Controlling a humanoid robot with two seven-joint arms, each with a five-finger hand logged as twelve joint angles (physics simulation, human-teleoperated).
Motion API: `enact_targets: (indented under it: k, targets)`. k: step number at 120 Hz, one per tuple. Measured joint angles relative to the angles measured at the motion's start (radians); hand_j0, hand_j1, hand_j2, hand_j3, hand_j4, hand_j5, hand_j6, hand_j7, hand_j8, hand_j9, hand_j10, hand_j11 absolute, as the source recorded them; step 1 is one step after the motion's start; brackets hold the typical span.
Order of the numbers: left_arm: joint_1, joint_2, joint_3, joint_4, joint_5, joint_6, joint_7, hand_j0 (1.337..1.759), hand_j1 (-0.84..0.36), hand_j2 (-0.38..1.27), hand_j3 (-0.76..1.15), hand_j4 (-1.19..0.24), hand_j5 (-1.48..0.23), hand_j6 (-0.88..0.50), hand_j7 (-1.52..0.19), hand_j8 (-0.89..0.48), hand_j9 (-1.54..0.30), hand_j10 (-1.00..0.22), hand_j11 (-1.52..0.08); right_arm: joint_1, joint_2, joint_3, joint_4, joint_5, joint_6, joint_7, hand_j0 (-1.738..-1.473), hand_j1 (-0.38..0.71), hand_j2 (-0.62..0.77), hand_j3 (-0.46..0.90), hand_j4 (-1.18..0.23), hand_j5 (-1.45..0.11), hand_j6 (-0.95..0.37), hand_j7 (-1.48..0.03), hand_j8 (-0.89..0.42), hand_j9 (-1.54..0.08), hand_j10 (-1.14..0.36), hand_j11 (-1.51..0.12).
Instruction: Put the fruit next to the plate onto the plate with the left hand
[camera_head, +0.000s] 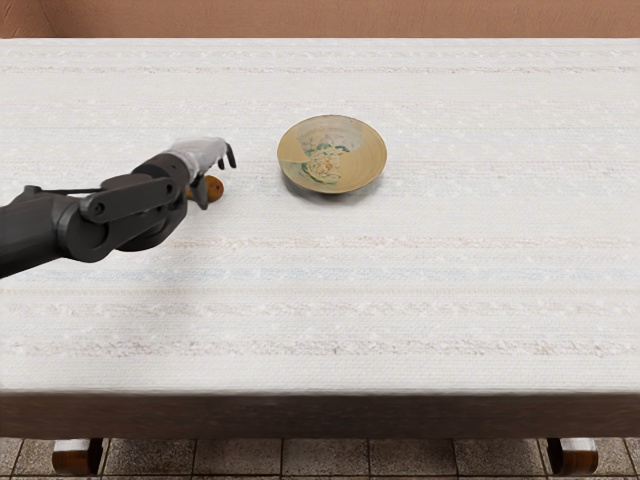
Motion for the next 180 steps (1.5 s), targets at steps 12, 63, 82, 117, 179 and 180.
enact_targets:
  k: [12,63,82,117,179,180]
  targets:
    - [0.000,-0.020,0.006,0.015,-0.001,0.000,0.000,1.658,-0.15,0.09,0.00,-0.42,-0.55,-0.42,-0.55,-0.42,-0.55,-0.42,-0.55,0.000,0.000,0.000,0.000,0.000,0.000,0.000,-1.658,-0.31,-0.01,0.00,-0.03,-0.04,-0.03,-0.04,-0.03,-0.04,-0.03,-0.04]
    - [0.005,-0.019,0.024,0.055,-0.003,-0.005,0.001,1.658,-0.18,0.09,0.00,-0.45,-0.58,-0.45,-0.58,-0.45,-0.58,-0.45,-0.58,0.001,0.000,0.000,0.000,0.000,0.000,0.000,-1.658,-0.31,-0.01,0.00,-0.03,-0.04,-0.03,-0.04,-0.03,-0.04,-0.03,-0.04]
    - [0.006,-0.018,0.024,0.069,-0.003,-0.019,0.001,1.658,-0.20,0.09,0.00,-0.46,-0.60,-0.46,-0.60,-0.46,-0.60,-0.46,-0.60,0.001,0.000,0.000,0.000,0.000,0.000,0.000,-1.658,-0.31,-0.01,0.00,-0.03,-0.04,-0.03,-0.04,-0.03,-0.04,-0.03,-0.04]
    - [0.001,-0.022,0.023,0.083,-0.004,-0.048,0.001,1.658,-0.27,0.12,0.00,-0.52,-0.68,-0.52,-0.68,-0.52,-0.68,-0.52,-0.68,0.001,0.000,0.000,0.000,0.000,0.000,0.000,-1.658,-0.31,-0.01,0.00,-0.03,-0.04,-0.03,-0.04,-0.03,-0.04,-0.03,-0.04]
    - [-0.003,-0.027,0.021,0.084,-0.001,-0.073,0.001,1.657,-0.31,0.11,0.00,-0.57,-0.71,-0.54,-0.73,-0.56,-0.73,-0.56,-0.73,0.001,0.000,0.000,0.000,0.000,0.000,0.000,-1.658,-0.31,-0.01,0.00,-0.03,-0.04,-0.03,-0.04,-0.03,-0.04,-0.03,-0.04]
    - [-0.003,-0.027,0.021,0.084,-0.001,-0.073,0.001,1.657,-0.31,0.11,0.00,-0.57,-0.71,-0.55,-0.73,-0.56,-0.73,-0.56,-0.73,0.001,0.000,0.000,0.000,0.000,0.000,0.000,-1.658,-0.31,-0.01,0.00,-0.03,-0.04,-0.03,-0.04,-0.03,-0.04,-0.03,-0.04]
